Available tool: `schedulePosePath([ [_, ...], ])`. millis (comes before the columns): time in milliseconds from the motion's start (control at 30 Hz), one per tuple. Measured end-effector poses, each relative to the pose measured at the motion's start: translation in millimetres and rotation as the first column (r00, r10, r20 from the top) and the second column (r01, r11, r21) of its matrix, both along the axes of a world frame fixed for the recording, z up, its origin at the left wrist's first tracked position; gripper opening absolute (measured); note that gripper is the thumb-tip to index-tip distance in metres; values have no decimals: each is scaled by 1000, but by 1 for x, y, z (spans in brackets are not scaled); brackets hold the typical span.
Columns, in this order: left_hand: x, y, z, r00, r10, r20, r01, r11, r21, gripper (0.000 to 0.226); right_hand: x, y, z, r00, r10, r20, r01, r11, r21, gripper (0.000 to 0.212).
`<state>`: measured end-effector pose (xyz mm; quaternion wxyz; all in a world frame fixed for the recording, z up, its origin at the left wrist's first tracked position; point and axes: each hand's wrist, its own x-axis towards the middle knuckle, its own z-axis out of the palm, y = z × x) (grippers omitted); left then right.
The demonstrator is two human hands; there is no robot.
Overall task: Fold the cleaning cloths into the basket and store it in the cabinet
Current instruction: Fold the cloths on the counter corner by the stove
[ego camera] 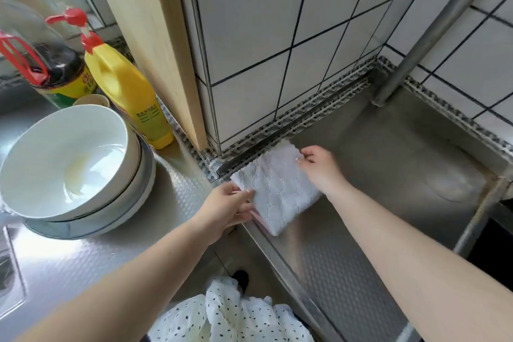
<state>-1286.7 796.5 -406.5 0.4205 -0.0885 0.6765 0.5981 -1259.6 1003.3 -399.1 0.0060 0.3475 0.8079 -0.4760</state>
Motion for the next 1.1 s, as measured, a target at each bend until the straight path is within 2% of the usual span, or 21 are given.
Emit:
schedulePosePath([
  [167, -11, -4, -9, 999, 20, 40, -20, 1000, -17, 20, -16, -2, -10, 998, 39, 51, -39, 999, 10, 32],
  [433, -19, -5, -18, 998, -20, 66, 27, 995, -99, 25, -21, -3, -26, 993, 46, 106, -50, 998, 32, 32],
  [633, -19, -7, -18, 997, -36, 71, 43, 994, -105, 27, -19, 4, -28, 984, 104, 145, -127, 978, 163, 33],
  [733, -12, -13, -17, 995, -39, 95, 49, 993, -106, 30, -15, 12, -25, 960, 141, 241, -179, 974, 141, 43],
  [867, -2, -18, -17, 970, -69, 234, 80, 996, -39, 33, -11, 17, -25, 931, 187, 313, -219, 973, 71, 51],
  [1033, 1, -11, -17, 957, -48, 287, 47, 999, 13, 28, -12, 19, -28, 916, 187, 356, -175, 982, -65, 63],
  [1100, 1, -8, -17, 953, -34, 300, 30, 999, 18, 33, -12, 21, -29, 906, 184, 380, -154, 982, -109, 67],
])
